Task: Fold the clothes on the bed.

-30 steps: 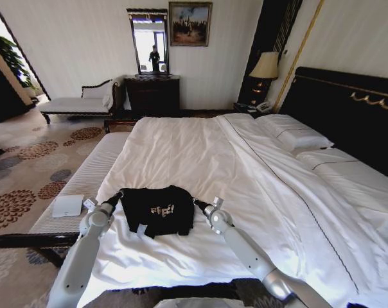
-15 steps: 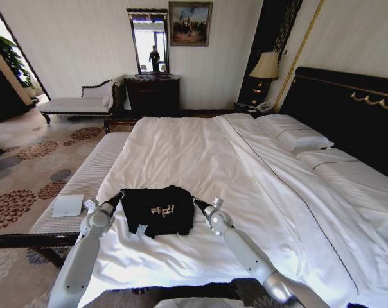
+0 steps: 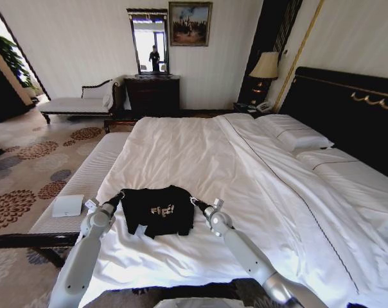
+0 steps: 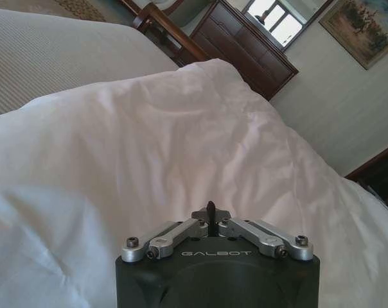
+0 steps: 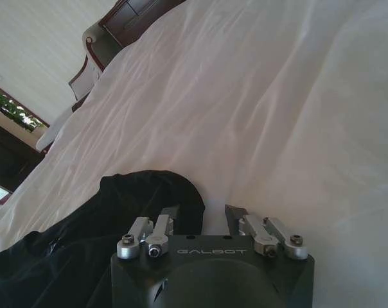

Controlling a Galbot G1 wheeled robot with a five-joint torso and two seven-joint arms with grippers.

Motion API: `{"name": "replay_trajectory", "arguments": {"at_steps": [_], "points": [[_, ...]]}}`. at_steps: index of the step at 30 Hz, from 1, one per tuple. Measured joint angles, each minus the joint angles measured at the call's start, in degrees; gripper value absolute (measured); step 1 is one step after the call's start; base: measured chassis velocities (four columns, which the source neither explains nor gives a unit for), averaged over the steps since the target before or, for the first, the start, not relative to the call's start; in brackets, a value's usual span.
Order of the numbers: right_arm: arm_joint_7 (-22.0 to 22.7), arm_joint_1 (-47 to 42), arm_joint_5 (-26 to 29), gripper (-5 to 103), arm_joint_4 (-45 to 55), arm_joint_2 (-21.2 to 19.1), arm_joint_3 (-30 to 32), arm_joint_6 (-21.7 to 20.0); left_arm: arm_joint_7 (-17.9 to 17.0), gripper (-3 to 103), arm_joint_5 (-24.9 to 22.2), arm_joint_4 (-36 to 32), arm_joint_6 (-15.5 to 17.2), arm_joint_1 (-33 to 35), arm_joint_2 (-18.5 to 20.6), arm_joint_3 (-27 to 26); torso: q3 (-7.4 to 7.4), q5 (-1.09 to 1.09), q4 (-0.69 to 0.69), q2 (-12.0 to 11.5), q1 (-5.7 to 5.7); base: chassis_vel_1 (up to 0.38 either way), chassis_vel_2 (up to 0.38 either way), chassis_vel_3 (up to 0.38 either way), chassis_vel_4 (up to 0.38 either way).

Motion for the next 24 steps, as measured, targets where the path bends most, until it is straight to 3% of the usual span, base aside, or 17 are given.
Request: {"name": "replay_trajectory", "arguments": {"at_steps": [1,3,6,8,12,19,24], "points": [[-0.05,-0.11,-0.04,33,0.02,-0.01,-0.02,0.0,-0.01,2,0.0,-0.01,0.0,0.01,0.0,-0.04,0.0,0.0,0.0,0.0,0.0,0.0,0.0,0.0,0.0],[-0.12,-0.2,-0.07,33,0.07,-0.01,-0.03,-0.01,-0.01,2,0.0,-0.02,0.0,0.03,0.0,-0.06,0.0,0.0,0.0,0.0,0.0,0.0,0.0,0.0,0.0],[-0.59,-0.26,-0.15,17,0.13,-0.01,-0.1,0.05,-0.03,2,0.0,-0.06,0.01,0.16,-0.01,-0.1,0.0,0.0,0.0,0.0,0.0,0.0,0.0,0.0,0.0],[-0.9,-0.26,-0.26,17,0.13,-0.01,-0.12,0.16,-0.03,2,0.01,-0.1,0.01,0.2,-0.03,-0.11,0.0,0.0,0.0,0.0,0.0,0.0,0.0,0.0,0.0],[-4.31,-0.24,-1.59,1,-0.49,0.21,-0.37,2.46,-0.02,2,0.07,-0.4,0.01,0.33,-0.01,-0.12,0.0,0.0,0.0,0.0,0.0,0.0,0.0,0.0,0.0],[-6.2,-0.86,-1.93,0,1.29,-0.34,0.41,4.69,0.25,2,-0.17,-0.97,-0.16,0.34,0.57,-0.23,0.0,0.0,0.01,0.0,0.0,0.0,0.0,0.0,0.0],[-9.45,-3.65,-4.33,0,9.55,-4.86,4.3,10.4,0.31,2,-2.18,-4.34,-1.57,-0.65,1.76,-0.45,0.0,0.01,0.01,0.0,0.0,0.0,0.0,0.0,0.0]]}}
